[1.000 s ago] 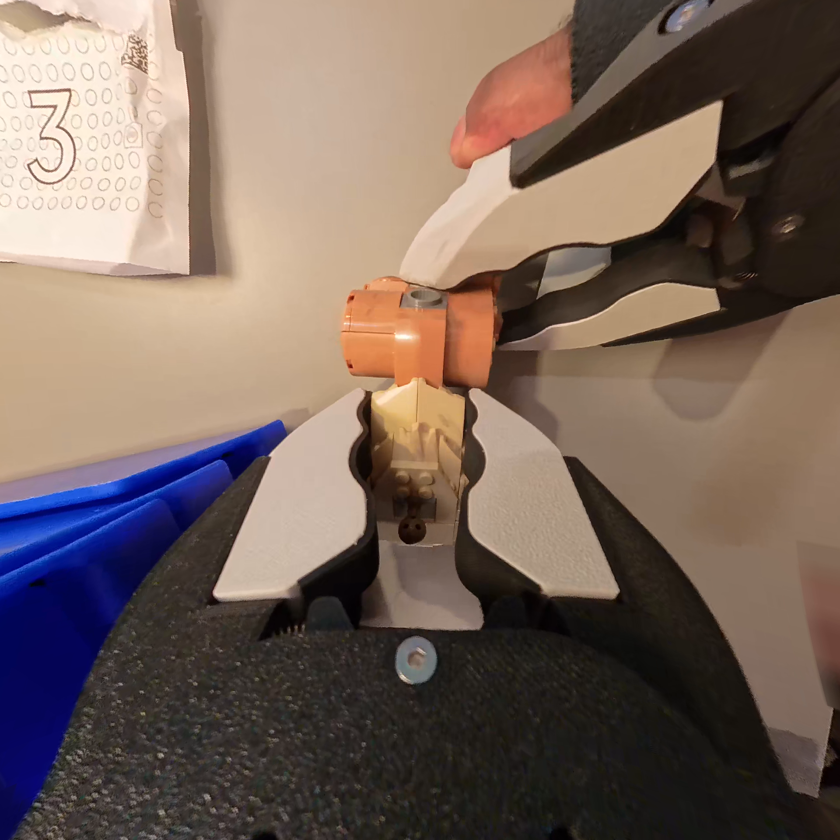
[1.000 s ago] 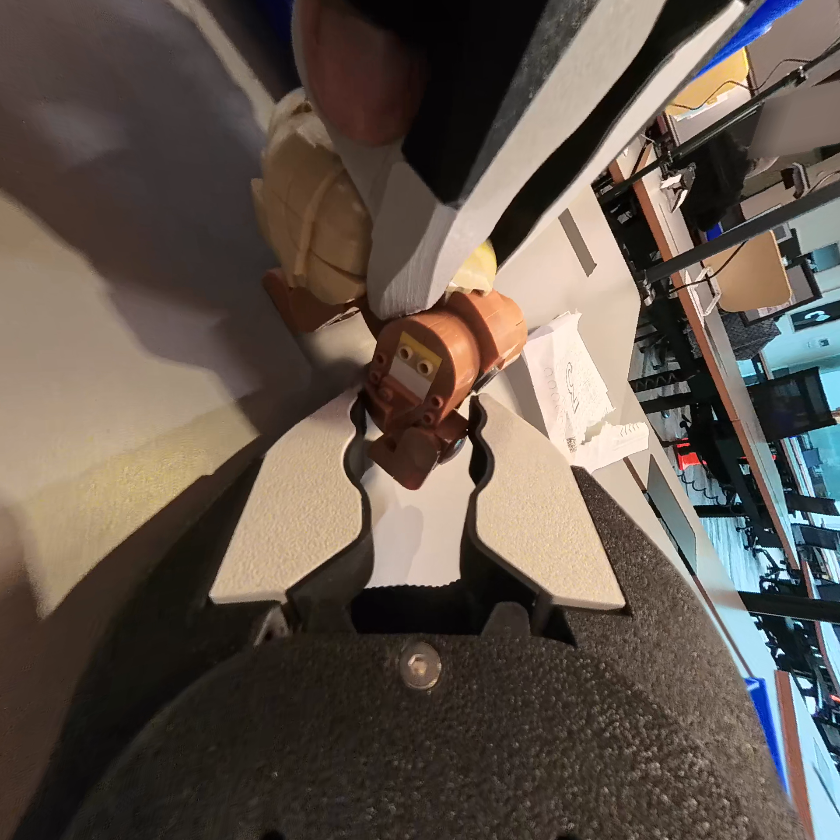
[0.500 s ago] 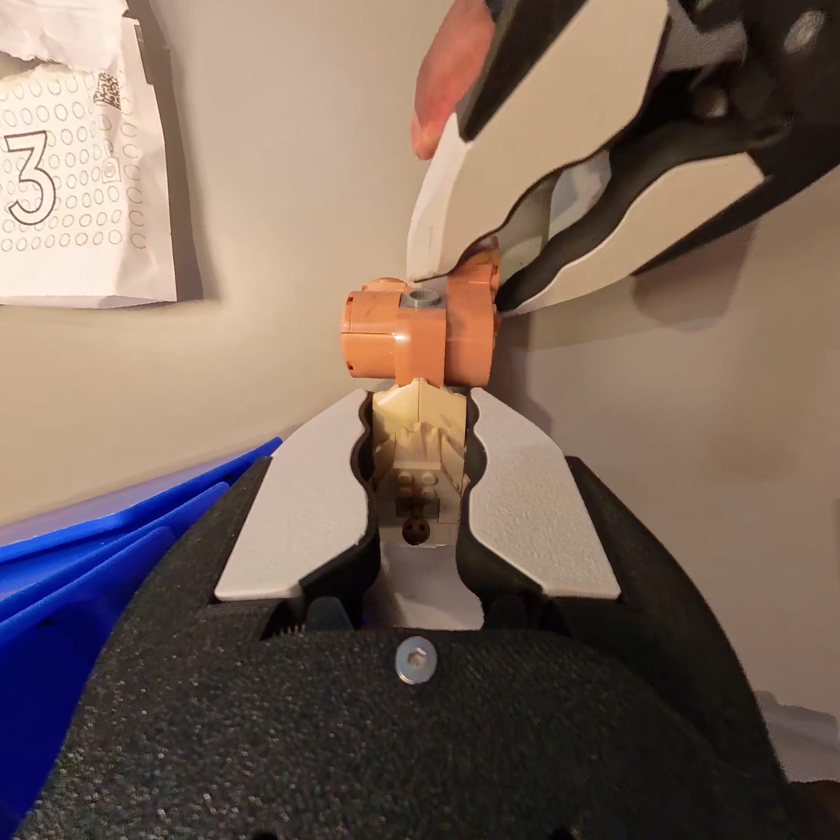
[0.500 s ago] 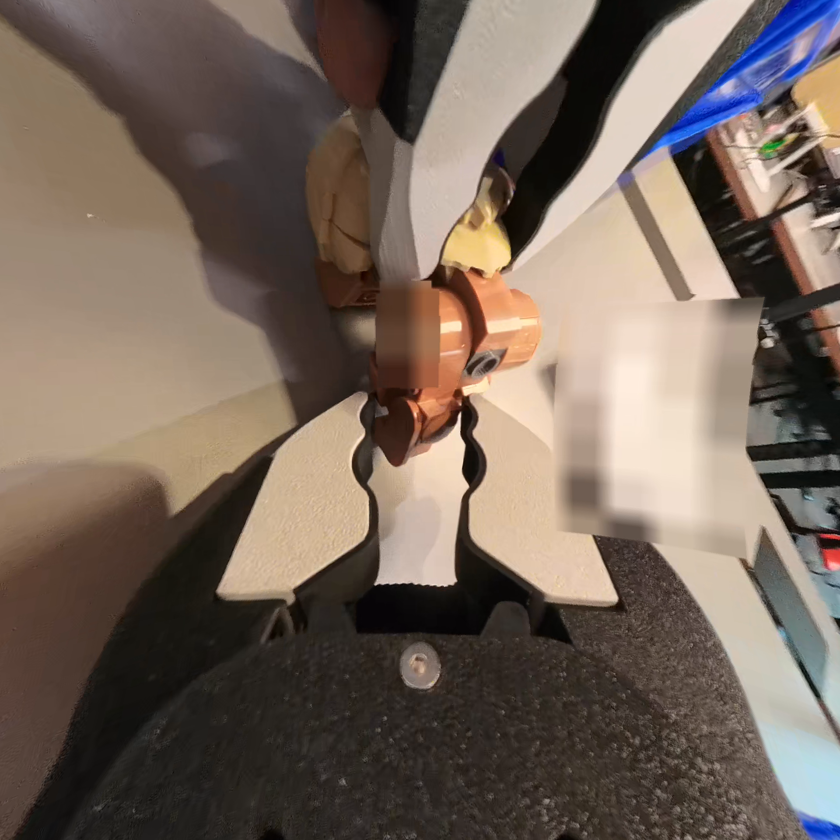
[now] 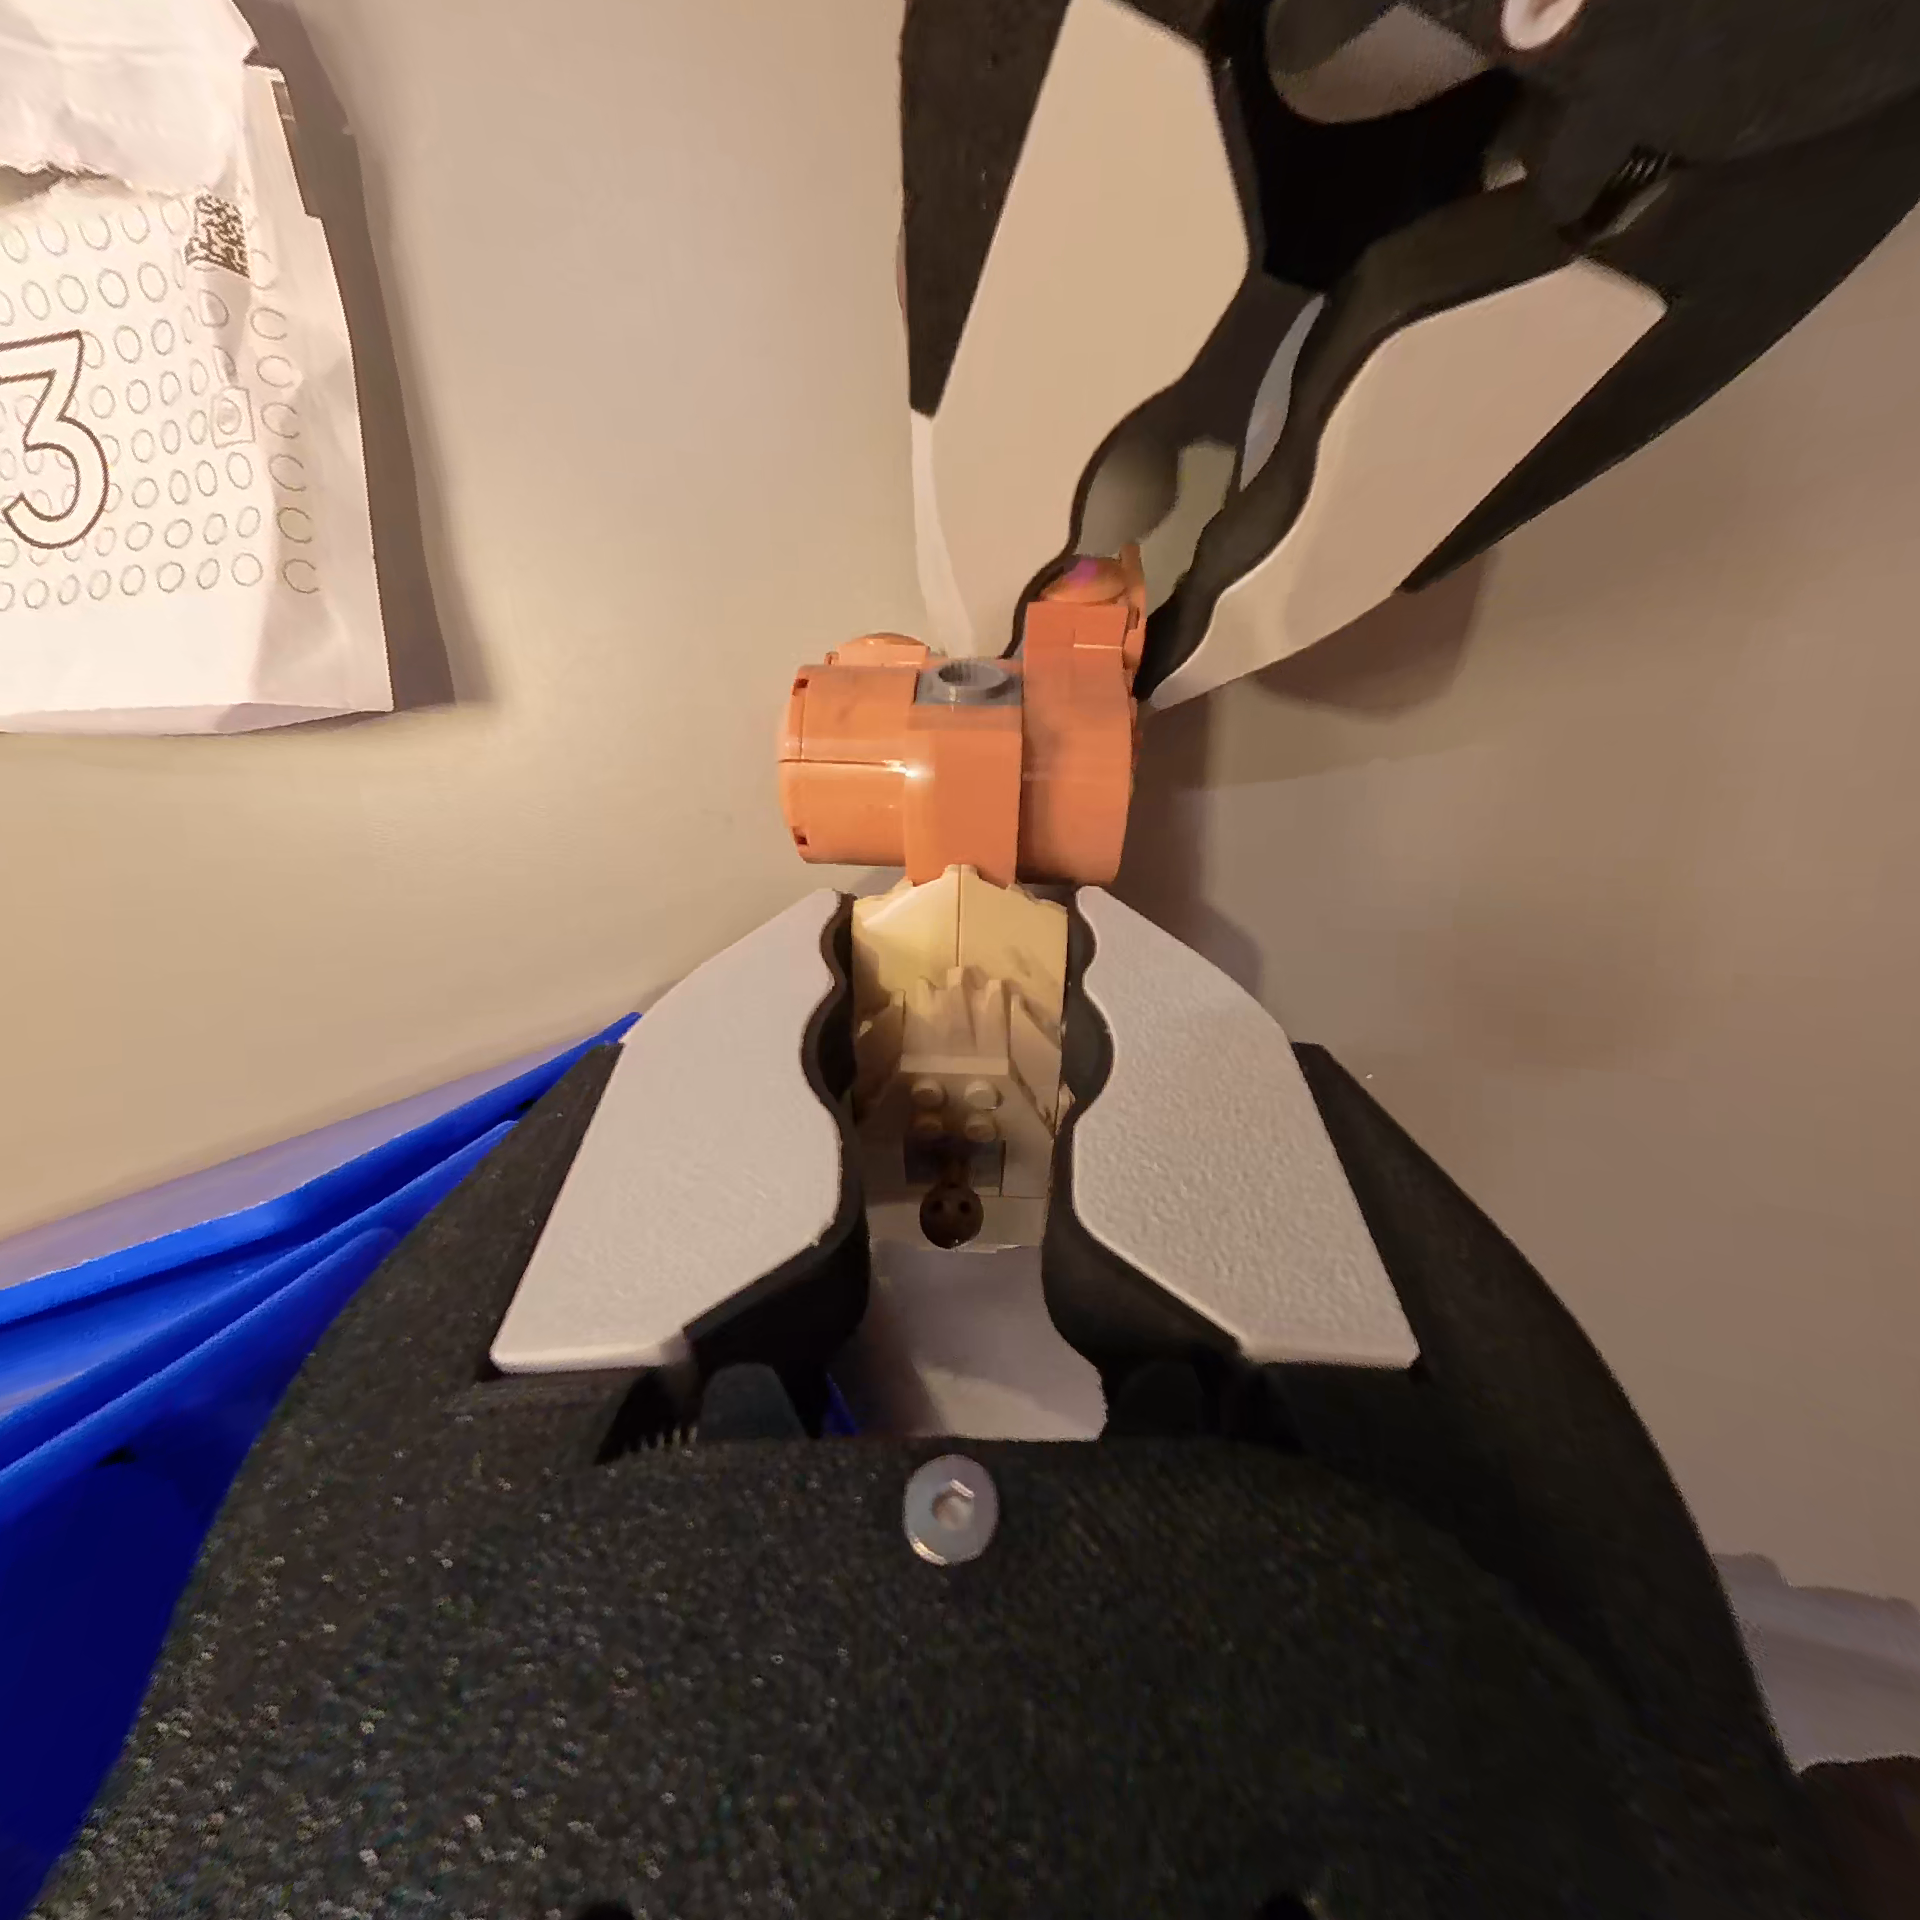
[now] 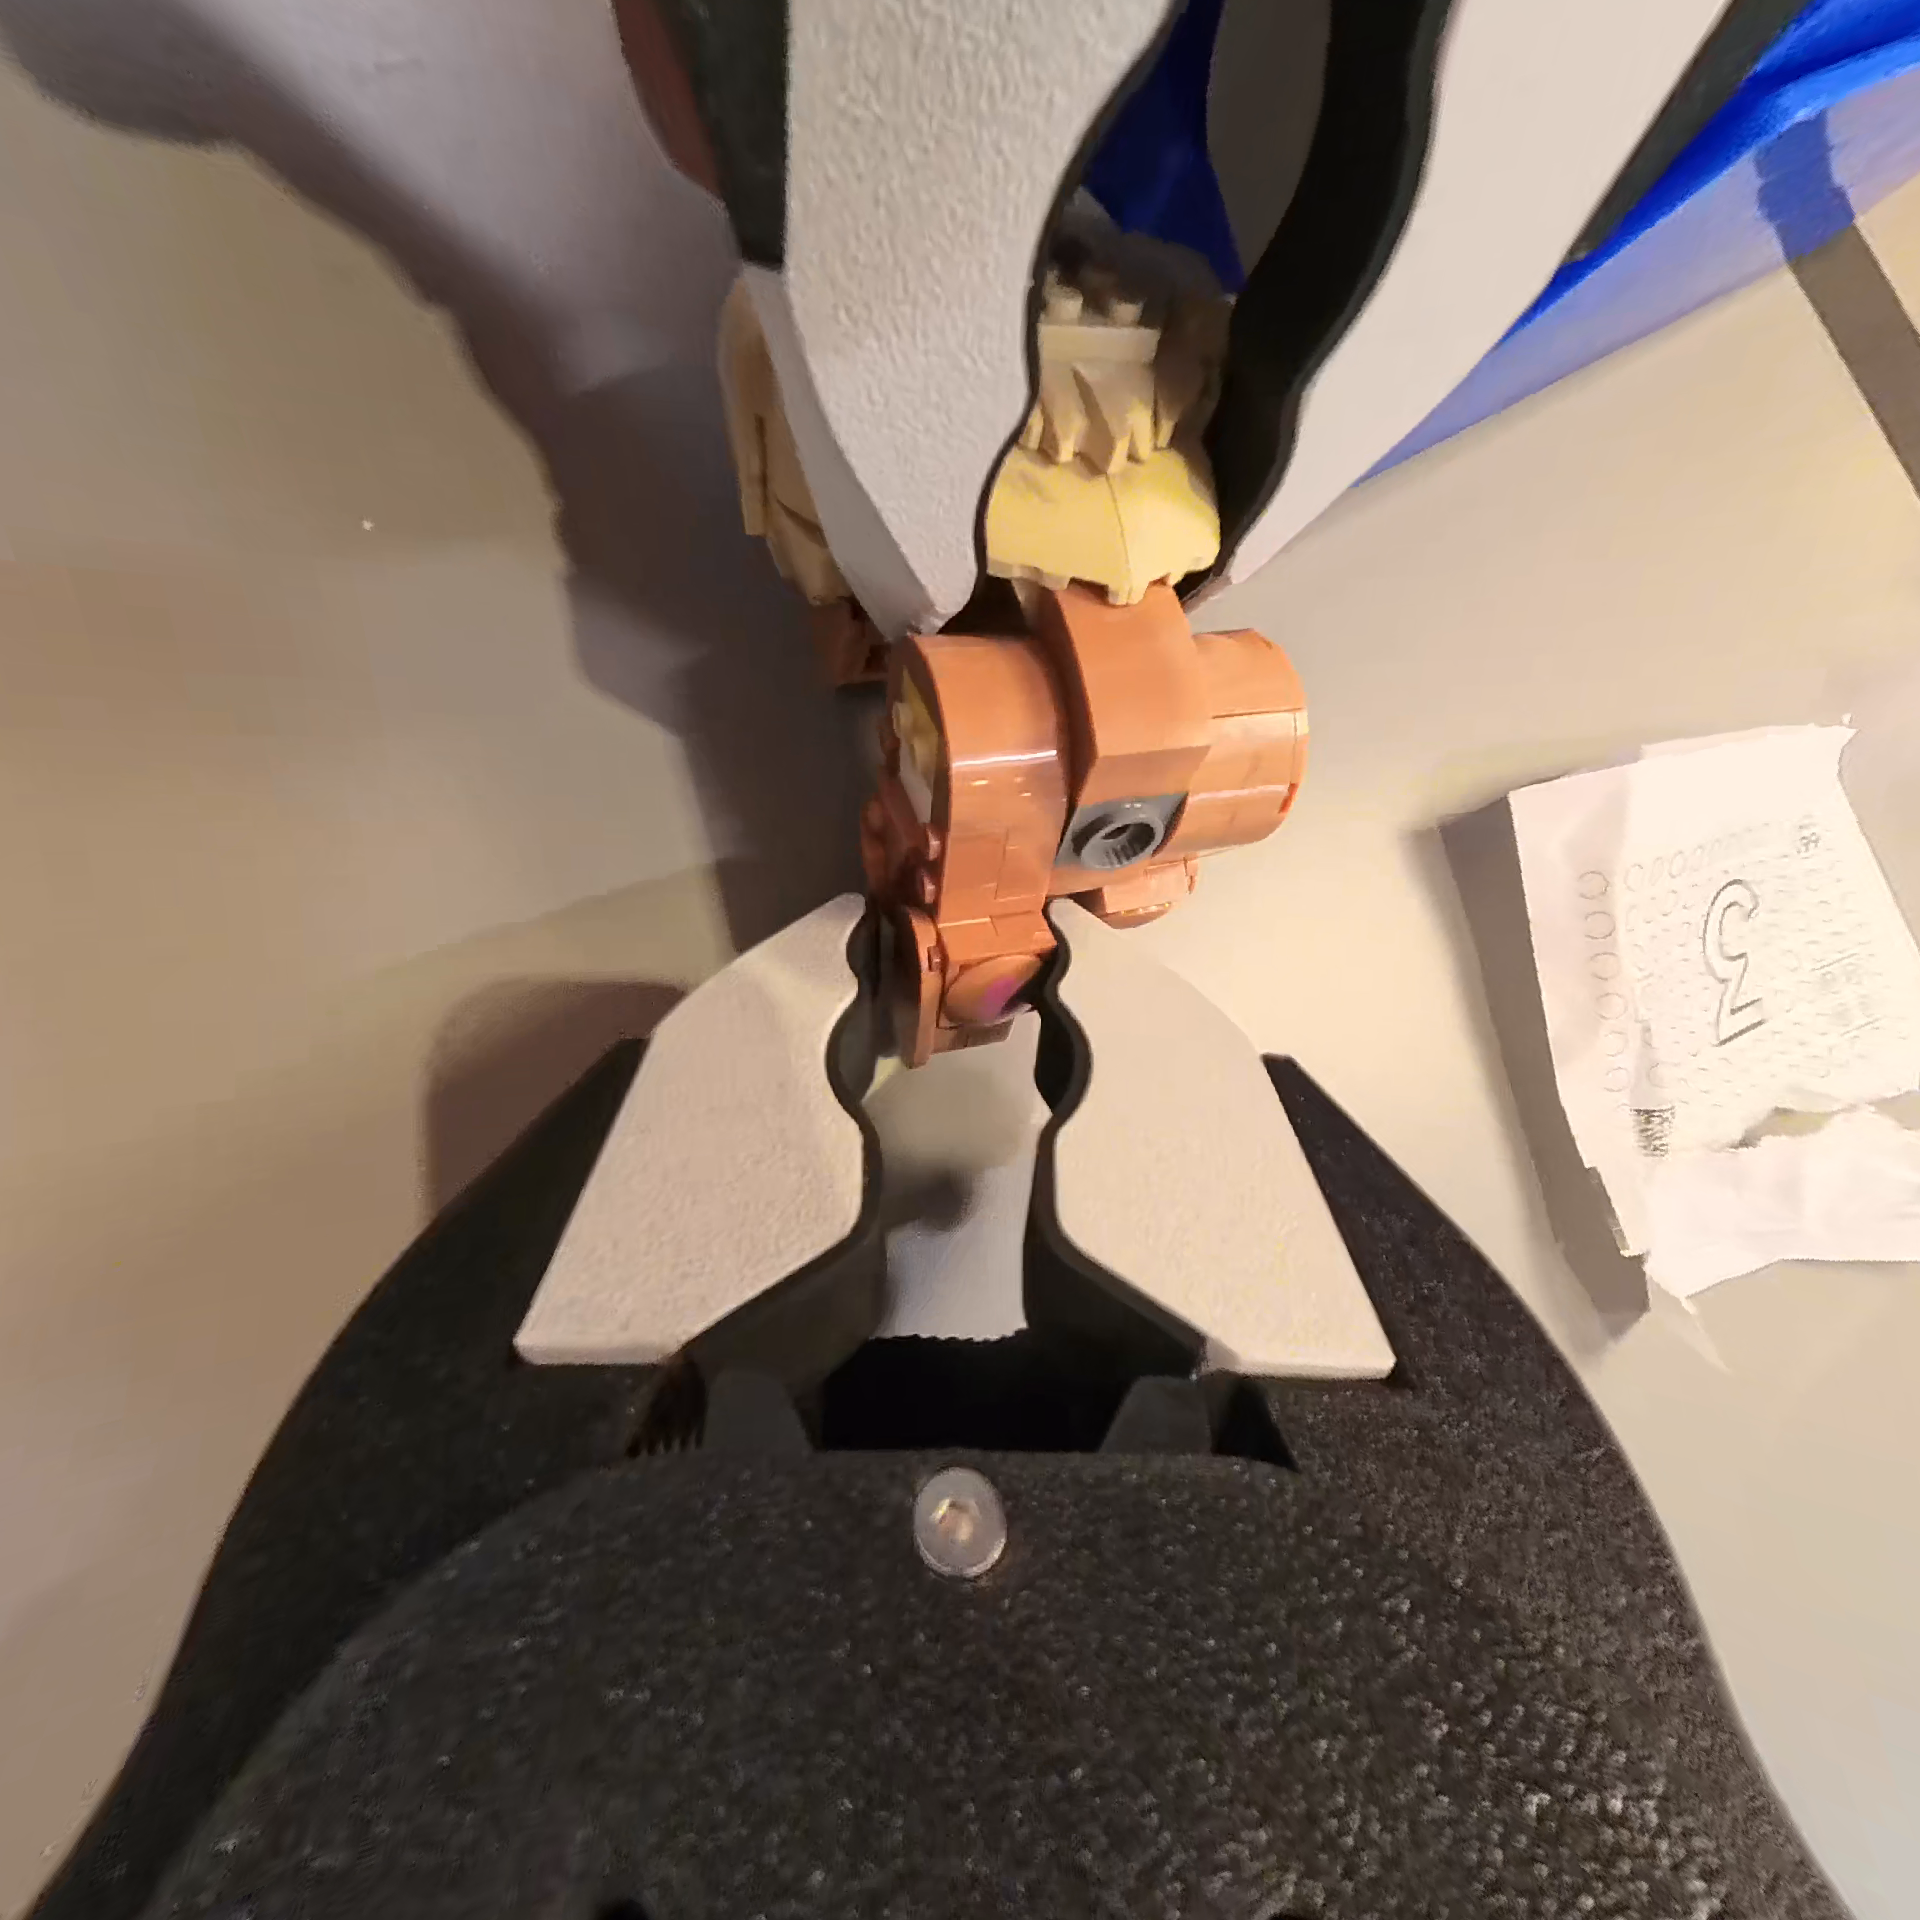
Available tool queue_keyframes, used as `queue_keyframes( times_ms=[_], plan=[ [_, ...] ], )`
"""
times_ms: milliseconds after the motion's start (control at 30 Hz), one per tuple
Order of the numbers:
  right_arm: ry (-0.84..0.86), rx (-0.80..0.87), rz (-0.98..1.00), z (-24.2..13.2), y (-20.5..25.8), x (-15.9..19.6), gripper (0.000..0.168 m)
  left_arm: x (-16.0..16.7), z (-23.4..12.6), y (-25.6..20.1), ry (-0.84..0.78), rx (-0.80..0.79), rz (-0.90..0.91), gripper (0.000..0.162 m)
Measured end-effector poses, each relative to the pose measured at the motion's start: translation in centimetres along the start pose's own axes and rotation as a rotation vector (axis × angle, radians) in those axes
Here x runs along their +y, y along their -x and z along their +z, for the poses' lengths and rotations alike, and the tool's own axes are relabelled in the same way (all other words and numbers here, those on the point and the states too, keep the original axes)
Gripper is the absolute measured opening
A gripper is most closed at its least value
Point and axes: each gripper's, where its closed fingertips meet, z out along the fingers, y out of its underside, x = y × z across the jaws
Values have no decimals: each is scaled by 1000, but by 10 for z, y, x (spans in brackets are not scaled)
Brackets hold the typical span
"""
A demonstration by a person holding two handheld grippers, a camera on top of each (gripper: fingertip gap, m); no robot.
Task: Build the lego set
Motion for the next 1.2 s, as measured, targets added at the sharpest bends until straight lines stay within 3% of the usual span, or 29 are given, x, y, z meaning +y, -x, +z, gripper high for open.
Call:
queue_keyframes(
  times_ms=[667, 933, 1200],
  plan=[
    [14, 209, -411, -5, -6, 2, 26, -1, 1, -5, 14, 41, 15, 37],
    [-18, 270, -491, -11, -7, 0, 23, 0, 1, -5, 17, 42, 10, 37],
    [-82, 270, -361, -17, -5, 0, 22, -1, 1, -3, 11, 34, -14, 37]
  ],
)
